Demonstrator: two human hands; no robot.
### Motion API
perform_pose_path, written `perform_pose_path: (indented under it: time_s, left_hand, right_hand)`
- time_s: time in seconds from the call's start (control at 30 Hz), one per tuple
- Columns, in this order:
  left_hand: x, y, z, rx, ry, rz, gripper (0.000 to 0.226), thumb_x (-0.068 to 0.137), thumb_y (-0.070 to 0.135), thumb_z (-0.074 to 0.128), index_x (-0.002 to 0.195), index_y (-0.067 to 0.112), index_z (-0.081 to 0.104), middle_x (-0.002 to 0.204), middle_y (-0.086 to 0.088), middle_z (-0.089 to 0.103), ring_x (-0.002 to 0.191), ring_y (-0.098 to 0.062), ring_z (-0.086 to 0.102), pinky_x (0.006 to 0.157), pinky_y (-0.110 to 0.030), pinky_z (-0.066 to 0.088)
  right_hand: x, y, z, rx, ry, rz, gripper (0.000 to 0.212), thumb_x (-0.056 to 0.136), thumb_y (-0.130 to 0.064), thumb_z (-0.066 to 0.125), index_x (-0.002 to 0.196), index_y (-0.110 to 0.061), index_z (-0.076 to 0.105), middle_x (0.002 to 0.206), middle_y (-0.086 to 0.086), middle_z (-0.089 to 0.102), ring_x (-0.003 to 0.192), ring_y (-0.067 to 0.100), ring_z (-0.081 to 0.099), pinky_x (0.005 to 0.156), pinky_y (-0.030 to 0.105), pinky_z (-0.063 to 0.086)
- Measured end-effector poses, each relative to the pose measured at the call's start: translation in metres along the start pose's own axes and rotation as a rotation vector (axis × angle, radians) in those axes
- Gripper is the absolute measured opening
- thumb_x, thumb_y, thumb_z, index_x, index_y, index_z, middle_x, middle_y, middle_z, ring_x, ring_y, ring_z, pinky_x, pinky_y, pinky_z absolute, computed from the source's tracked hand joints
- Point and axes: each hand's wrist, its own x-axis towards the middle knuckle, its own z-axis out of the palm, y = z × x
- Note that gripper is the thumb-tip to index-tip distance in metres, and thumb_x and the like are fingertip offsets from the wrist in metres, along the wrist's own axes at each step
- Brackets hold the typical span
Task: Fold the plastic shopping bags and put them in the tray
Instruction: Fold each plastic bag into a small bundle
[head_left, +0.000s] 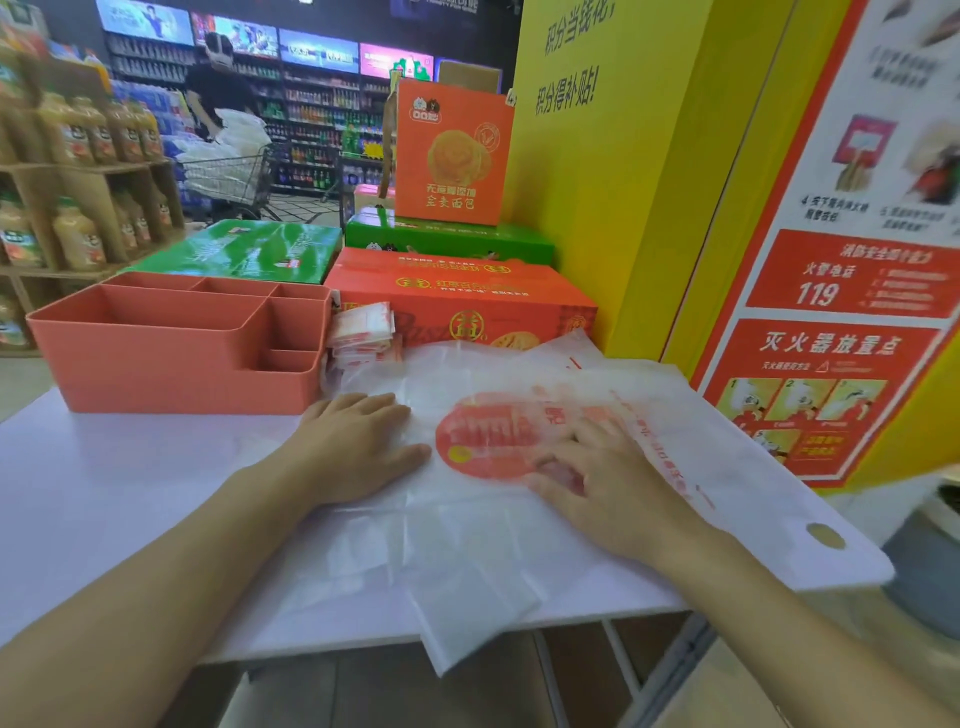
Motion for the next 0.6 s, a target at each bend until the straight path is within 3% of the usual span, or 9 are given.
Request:
perform_pose_path:
  time_s: [0.13, 0.23, 0.3, 0.4, 0.6]
  left_hand:
    - [-0.002, 0.002, -0.005, -0.004, 0.078, 0.036, 0.088, 0.069, 0.082, 0.020, 0.136, 0.038, 0.056, 0.149, 0.011, 0.047, 0.142, -0.021, 0.036, 0.113, -0.045, 0.025]
    - [-0.008, 0.004, -0.012, -0.068, 0.235, 0.323, 0.048, 0.086, 0.068, 0.045, 0.116, 0.038, 0.068, 0.129, 0.012, 0.061, 0.122, -0.022, 0.054, 0.100, -0.045, 0.039]
    - [-0.016, 0.015, -0.024, -0.186, 0.164, 0.431, 0.036, 0.089, 0.064, 0.052, 0.112, 0.041, 0.067, 0.118, 0.023, 0.059, 0.111, -0.006, 0.053, 0.095, -0.029, 0.042]
    - [-0.030, 0.034, -0.032, -0.254, -0.091, 0.485, 0.052, 0.083, 0.078, 0.050, 0.122, 0.045, 0.060, 0.117, 0.029, 0.051, 0.111, 0.005, 0.047, 0.090, -0.014, 0.040]
    - [-0.038, 0.042, -0.022, -0.175, -0.097, 0.532, 0.066, 0.080, 0.077, 0.057, 0.134, 0.041, 0.053, 0.125, 0.030, 0.044, 0.116, 0.005, 0.041, 0.099, -0.022, 0.039]
  right_hand:
    - [-0.012, 0.004, 0.005, 0.019, 0.016, 0.001, 0.035, 0.099, -0.056, 0.050, 0.124, -0.038, 0.065, 0.117, -0.017, 0.052, 0.118, 0.012, 0.038, 0.104, 0.036, 0.033]
    - [-0.010, 0.002, 0.006, 0.013, 0.015, 0.023, 0.036, 0.098, -0.057, 0.049, 0.124, -0.037, 0.065, 0.120, -0.016, 0.051, 0.120, 0.013, 0.038, 0.103, 0.034, 0.032]
    - [-0.009, 0.001, 0.006, 0.020, 0.012, 0.039, 0.036, 0.098, -0.057, 0.050, 0.124, -0.038, 0.065, 0.120, -0.016, 0.051, 0.121, 0.012, 0.038, 0.105, 0.035, 0.032]
    - [-0.009, 0.002, 0.006, 0.012, 0.012, 0.050, 0.035, 0.098, -0.057, 0.049, 0.124, -0.038, 0.064, 0.121, -0.016, 0.051, 0.121, 0.013, 0.037, 0.102, 0.033, 0.029]
    - [-0.013, 0.000, 0.004, 0.020, 0.079, 0.010, 0.045, 0.095, -0.064, 0.047, 0.122, -0.035, 0.067, 0.113, -0.015, 0.050, 0.113, 0.012, 0.040, 0.103, 0.034, 0.034]
